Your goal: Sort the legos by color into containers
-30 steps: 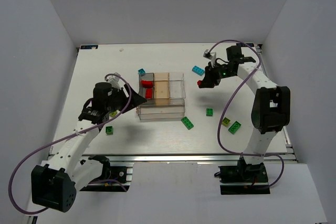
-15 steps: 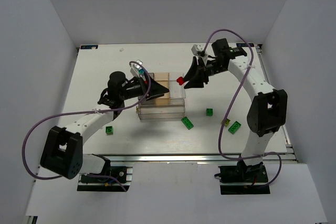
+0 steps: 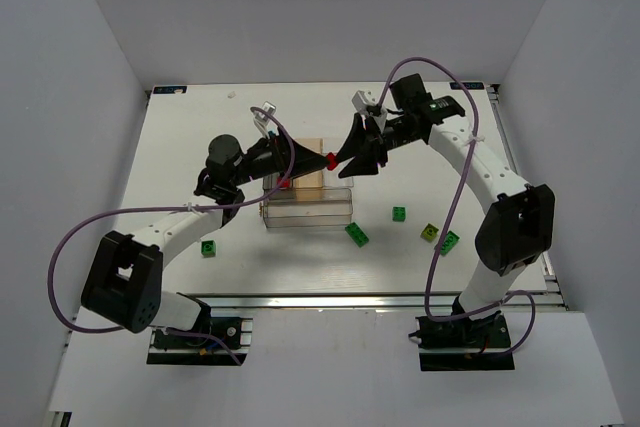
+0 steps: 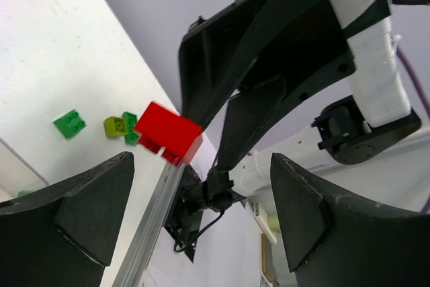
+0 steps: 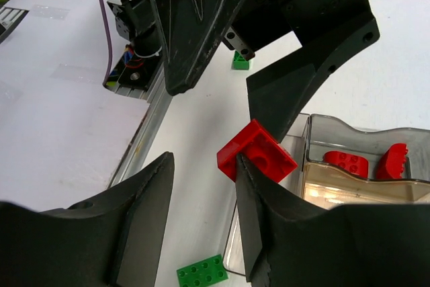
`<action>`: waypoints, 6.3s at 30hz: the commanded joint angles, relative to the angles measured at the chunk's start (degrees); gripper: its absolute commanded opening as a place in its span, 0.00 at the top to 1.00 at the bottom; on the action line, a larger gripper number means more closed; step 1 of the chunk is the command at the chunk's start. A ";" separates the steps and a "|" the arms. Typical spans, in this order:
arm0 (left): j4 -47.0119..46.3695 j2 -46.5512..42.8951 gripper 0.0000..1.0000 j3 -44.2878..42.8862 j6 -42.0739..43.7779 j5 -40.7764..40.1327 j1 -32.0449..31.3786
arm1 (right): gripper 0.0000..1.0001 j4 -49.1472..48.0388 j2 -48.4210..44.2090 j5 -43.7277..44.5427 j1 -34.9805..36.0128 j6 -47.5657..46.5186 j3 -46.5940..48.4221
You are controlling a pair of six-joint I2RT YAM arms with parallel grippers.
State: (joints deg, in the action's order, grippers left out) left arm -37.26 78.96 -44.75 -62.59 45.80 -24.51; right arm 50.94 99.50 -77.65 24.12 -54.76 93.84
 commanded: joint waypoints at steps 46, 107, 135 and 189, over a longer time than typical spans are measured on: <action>-8.45 1.55 0.70 -0.60 -4.56 1.83 -0.27 | 0.41 -30.37 -6.60 -2.16 0.06 27.95 -8.68; 86.73 -4.39 0.28 -20.57 17.78 -64.17 4.91 | 0.40 -18.16 -4.85 65.32 -9.27 40.69 -26.70; 86.92 -13.40 0.12 3.09 6.95 -72.35 4.91 | 1.00 -14.82 2.54 72.29 -4.96 51.46 -27.50; 80.23 -0.20 0.62 4.15 10.11 -67.69 14.32 | 0.33 -32.75 -9.05 44.96 2.60 38.42 -16.58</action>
State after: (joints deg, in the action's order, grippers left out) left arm 44.95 78.87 -40.10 -53.04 -23.83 -11.00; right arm 19.86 93.62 -30.00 26.98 -15.33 80.62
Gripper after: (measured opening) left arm 0.517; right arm 0.665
